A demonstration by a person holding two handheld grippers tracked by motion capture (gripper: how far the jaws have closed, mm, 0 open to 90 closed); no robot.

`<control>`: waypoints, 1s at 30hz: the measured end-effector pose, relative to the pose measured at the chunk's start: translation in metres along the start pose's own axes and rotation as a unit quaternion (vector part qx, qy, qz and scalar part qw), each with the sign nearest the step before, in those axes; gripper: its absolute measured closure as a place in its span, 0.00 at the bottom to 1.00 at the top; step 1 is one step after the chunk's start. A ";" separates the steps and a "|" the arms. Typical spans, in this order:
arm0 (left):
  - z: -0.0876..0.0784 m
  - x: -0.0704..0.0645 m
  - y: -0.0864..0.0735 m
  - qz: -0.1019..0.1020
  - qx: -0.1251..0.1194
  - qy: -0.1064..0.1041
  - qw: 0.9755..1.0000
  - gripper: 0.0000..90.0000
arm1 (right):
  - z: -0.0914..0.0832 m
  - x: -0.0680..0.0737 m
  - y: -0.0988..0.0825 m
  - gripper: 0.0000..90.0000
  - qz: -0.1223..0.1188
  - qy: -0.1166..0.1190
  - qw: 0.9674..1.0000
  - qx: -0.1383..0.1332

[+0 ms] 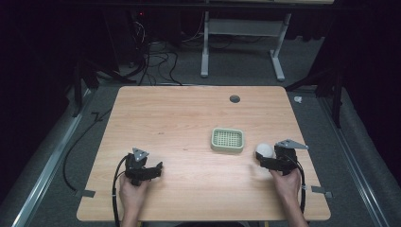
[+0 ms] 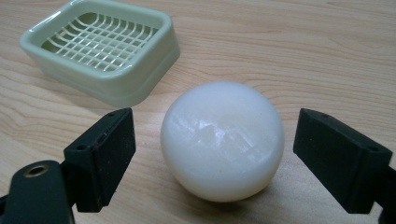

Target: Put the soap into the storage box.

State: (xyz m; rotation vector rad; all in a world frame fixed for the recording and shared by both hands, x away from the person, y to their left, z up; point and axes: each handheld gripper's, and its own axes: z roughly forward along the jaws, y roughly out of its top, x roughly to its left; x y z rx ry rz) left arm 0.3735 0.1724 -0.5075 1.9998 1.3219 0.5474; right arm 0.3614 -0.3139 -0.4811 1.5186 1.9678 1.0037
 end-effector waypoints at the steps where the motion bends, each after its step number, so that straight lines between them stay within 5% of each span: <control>1: 0.000 0.000 0.000 0.000 0.000 0.000 1.000 0.18 | 0.001 0.000 0.000 0.15 0.000 0.000 1.000 0.001; 19: 0.000 0.000 0.000 0.000 0.000 0.000 1.000 0.18 | 0.026 0.000 -0.001 0.17 -0.002 -0.022 0.999 0.043; 30: 0.000 0.000 0.000 0.000 0.000 0.001 1.000 0.18 | 0.027 0.000 -0.004 0.27 -0.006 -0.019 0.999 0.038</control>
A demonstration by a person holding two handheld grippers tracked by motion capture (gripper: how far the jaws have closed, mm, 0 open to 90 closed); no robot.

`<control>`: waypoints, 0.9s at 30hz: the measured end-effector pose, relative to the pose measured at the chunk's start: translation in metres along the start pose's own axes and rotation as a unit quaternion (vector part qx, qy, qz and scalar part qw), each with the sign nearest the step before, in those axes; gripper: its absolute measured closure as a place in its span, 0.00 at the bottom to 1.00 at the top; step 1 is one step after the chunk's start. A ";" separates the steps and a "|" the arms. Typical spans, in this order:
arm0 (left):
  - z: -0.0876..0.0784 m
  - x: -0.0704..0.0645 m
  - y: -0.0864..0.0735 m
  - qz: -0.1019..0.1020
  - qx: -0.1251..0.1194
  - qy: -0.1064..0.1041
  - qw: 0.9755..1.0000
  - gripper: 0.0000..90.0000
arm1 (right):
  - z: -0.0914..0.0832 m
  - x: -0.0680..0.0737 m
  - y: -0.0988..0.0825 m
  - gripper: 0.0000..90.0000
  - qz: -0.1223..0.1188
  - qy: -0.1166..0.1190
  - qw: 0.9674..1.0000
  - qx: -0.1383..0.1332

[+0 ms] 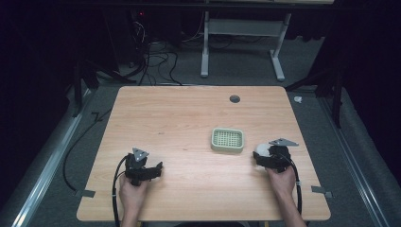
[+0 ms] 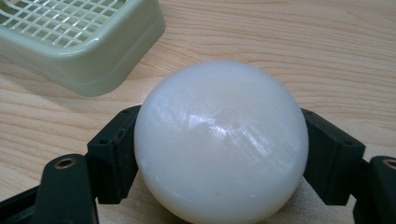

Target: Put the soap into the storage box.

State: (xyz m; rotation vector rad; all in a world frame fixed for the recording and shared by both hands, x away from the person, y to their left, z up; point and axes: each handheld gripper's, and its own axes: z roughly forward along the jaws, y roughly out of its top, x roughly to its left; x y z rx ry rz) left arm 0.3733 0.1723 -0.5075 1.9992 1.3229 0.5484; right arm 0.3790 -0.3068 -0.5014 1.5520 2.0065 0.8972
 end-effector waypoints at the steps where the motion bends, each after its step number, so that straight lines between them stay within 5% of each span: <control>1: 0.000 0.000 0.000 0.000 0.000 0.000 1.000 0.18 | 0.000 0.000 0.000 0.27 -0.003 -0.002 1.000 0.000; 27: 0.000 0.000 0.000 -0.001 0.000 0.000 1.000 0.18 | -0.023 0.000 0.017 0.27 -0.004 0.031 0.999 -0.023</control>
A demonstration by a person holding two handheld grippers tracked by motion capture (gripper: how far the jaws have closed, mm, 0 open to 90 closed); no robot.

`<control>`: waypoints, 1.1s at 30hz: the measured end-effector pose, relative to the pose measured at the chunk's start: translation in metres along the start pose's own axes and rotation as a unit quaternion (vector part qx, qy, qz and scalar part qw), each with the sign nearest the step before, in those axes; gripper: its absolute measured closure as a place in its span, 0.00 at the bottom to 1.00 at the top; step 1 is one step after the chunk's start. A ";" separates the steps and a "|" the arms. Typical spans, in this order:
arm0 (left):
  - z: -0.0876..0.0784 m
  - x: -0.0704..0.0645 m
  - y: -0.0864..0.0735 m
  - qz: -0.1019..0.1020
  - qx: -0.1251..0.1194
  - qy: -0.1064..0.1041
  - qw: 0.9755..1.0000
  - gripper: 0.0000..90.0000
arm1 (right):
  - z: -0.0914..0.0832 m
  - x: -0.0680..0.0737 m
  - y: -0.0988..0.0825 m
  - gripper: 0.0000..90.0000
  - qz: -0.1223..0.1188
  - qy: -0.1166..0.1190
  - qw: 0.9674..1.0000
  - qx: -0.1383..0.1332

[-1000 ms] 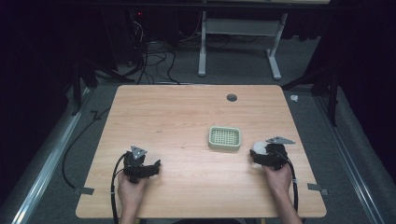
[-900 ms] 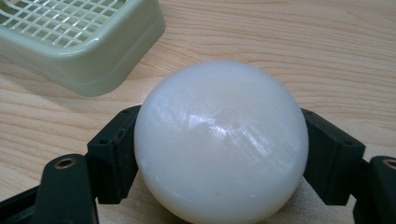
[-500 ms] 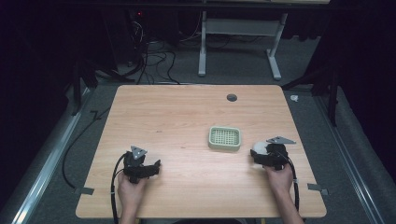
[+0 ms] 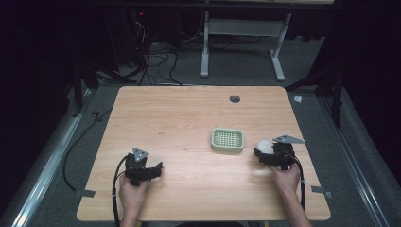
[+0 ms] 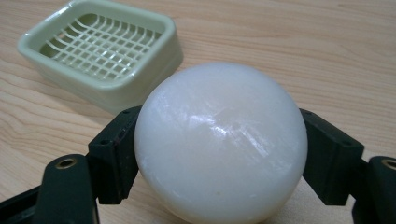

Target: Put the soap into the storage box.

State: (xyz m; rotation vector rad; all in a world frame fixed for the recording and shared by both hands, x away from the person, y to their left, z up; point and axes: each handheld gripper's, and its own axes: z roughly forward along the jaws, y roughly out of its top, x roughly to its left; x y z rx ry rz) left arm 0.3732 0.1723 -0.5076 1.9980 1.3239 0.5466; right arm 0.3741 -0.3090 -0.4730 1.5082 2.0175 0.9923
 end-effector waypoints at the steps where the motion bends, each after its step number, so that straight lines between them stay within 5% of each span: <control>1: 0.000 0.000 0.000 0.000 0.000 0.000 1.000 0.18 | 0.000 0.000 0.000 0.27 0.000 0.000 1.000 0.000; 20: 0.000 0.000 0.000 0.000 0.000 0.000 1.000 0.18 | -0.005 0.012 0.026 0.27 -0.023 0.030 0.999 -0.013; 33: 0.000 0.000 0.000 0.001 0.000 0.000 1.000 0.18 | 0.008 0.028 0.045 0.27 -0.015 0.046 0.998 -0.029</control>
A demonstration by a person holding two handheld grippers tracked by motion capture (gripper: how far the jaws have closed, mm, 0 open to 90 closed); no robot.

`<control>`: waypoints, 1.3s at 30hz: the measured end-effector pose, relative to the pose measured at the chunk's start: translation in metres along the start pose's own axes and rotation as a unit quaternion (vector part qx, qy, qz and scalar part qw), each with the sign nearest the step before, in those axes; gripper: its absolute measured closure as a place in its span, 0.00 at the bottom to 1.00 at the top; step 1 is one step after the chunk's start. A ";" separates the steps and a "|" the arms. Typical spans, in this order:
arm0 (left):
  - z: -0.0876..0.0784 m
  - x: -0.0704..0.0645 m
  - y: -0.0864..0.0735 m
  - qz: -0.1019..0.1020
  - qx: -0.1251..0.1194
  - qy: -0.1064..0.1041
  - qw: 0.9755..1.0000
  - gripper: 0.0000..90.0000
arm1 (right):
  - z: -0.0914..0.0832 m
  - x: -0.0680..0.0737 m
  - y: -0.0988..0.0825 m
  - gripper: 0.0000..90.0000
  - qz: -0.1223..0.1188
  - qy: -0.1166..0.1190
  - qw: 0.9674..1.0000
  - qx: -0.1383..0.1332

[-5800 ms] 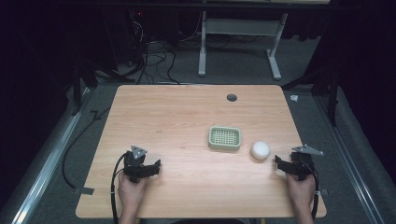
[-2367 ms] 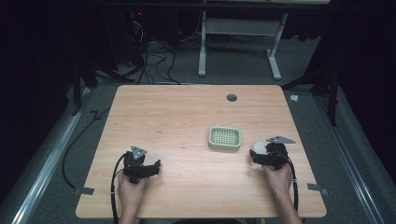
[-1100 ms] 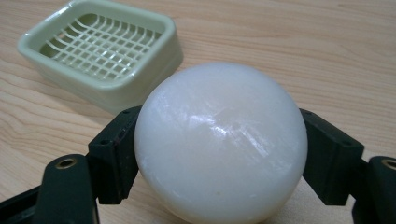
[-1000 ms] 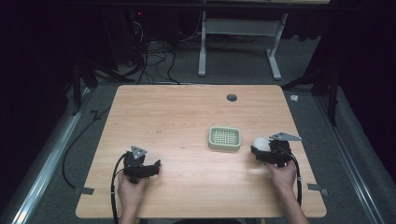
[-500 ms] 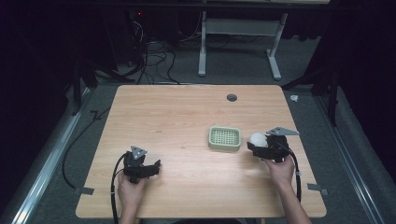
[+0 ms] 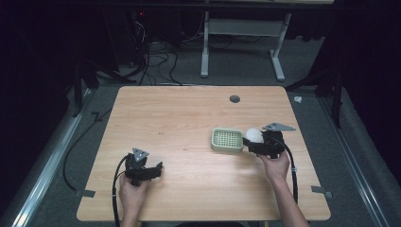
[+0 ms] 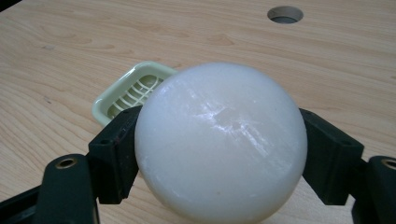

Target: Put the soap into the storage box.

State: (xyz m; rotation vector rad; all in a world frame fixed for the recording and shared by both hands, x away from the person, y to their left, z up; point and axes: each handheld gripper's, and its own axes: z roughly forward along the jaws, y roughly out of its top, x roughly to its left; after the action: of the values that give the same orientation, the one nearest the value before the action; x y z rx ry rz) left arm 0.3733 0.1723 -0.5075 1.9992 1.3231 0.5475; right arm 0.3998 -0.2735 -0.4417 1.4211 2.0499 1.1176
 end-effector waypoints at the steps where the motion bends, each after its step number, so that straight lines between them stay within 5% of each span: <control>1: 0.000 0.000 0.000 0.000 0.000 0.000 1.000 0.18 | 0.001 0.002 0.002 0.27 -0.003 0.002 1.000 0.000; 21: 0.000 0.000 0.000 0.000 0.000 0.000 1.000 0.18 | 0.023 0.023 0.025 0.27 -0.048 0.023 0.998 0.018; 39: 0.000 0.000 0.000 -0.001 -0.001 -0.001 1.000 0.18 | 0.054 0.030 0.026 0.27 -0.063 0.031 0.996 0.052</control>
State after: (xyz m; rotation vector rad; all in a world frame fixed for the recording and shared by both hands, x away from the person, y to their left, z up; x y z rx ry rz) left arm 0.3734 0.1725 -0.5076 1.9965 1.3222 0.5466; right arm 0.4409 -0.2213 -0.4502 1.2981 2.2380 1.0286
